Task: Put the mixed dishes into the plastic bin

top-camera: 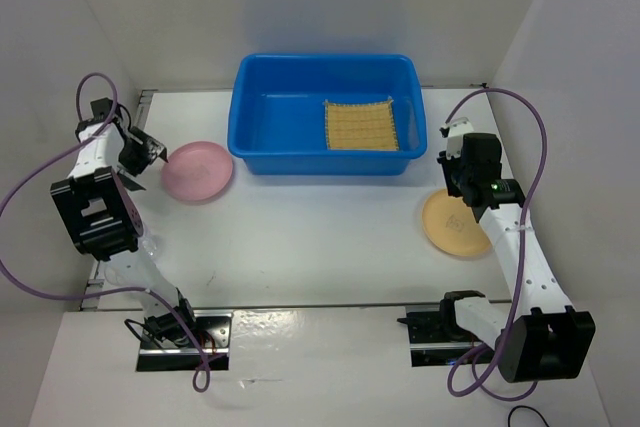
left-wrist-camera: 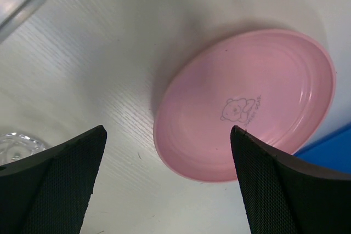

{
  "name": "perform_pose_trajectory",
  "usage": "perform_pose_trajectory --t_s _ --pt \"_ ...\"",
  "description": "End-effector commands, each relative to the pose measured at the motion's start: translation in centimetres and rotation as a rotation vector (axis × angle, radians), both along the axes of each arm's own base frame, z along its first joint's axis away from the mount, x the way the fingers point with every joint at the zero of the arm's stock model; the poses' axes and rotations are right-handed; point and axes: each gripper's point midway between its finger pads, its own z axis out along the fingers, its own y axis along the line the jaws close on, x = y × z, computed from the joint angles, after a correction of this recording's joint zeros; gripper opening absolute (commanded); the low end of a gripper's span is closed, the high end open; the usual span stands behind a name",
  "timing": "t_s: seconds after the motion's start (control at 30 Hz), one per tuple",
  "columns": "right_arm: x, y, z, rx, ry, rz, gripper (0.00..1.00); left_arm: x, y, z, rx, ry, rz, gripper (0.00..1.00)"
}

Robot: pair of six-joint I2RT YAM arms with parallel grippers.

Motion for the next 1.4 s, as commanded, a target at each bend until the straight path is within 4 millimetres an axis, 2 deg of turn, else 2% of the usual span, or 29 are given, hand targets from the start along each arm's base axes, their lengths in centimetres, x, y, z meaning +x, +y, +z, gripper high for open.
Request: perform_pose_trajectory --t_s 0.0,0.1,0.13,0.27,0.33,0.43,0.57,0.73,0.77,0.83,1.1,1.13,1.2,1.23,1.3,1.33,1.37 --pt "0.7 0.4 0.3 0.003 -0.030 0.018 0.29 -0.1 1.5 2.5 0.102 0.006 0.041 1.00" --pt "0.8 0.4 0.1 0.003 -0.021 0.018 0.31 -0.6 1.0 1.2 0.001 -0.003 0.019 1.00" --pt "0.8 0.6 0.1 0.009 -0.021 0.025 0.31 -0.5 1.0 1.5 0.009 -0.020 0.019 1.00" --pt "0.8 0.6 0.1 0.009 -0.021 0.025 0.32 -0.4 0.3 0.5 -0.024 -0.024 -0.026 1.00" --pt "0.8 0.6 0.1 0.009 -0.021 0.025 0.33 -0.5 0.0 -0.2 -0.044 -0.010 -0.031 0.94" --pt "0.8 0.6 0.1 0.009 -0.021 0.025 0.36 -0.4 -0.6 -0.9 -0.069 -0.036 -0.044 0.94" --pt "0.8 0.6 0.1 0.009 -0.021 0.025 0.37 -0.6 -2.6 -2.9 -0.103 0.020 -0.095 0.94" --pt "0.8 0.6 0.1 0.009 -0.021 0.025 0.38 -1.1 -3.4 -4.6 -0.104 0.072 -0.108 0.94" --pt "0.8 0.6 0.1 0.009 -0.021 0.025 0.40 -1.1 -3.4 -4.6 -0.104 0.072 -0.108 0.92" --pt "0.8 0.6 0.1 0.009 -0.021 0.025 0.42 -1.3 -3.8 -5.9 -0.119 0.104 -0.116 0.88" --pt "0.8 0.6 0.1 0.009 -0.021 0.025 0.46 -2.8 -4.0 -8.5 -0.132 0.185 -0.126 0.64" --pt "0.8 0.6 0.1 0.009 -0.021 0.025 0.47 -2.8 -4.0 -8.5 -0.129 0.185 -0.136 0.57" --pt "0.8 0.6 0.1 0.009 -0.021 0.025 0.47 -3.3 -4.2 -9.2 -0.138 0.205 -0.136 0.49" --pt "0.8 0.6 0.1 0.009 -0.021 0.025 0.47 -3.8 -4.4 -9.9 -0.149 0.227 -0.135 0.42" --pt "0.7 0.6 0.3 0.009 -0.030 0.025 0.48 -4.1 -4.4 -9.9 -0.146 0.242 -0.133 0.10" --pt "0.7 0.6 0.3 0.009 -0.030 0.025 0.48 -3.9 -3.9 -9.5 -0.125 0.245 -0.128 0.00" --pt "0.7 0.6 0.3 0.009 -0.030 0.025 0.48 -3.6 -3.6 -8.5 -0.107 0.228 -0.126 0.00"
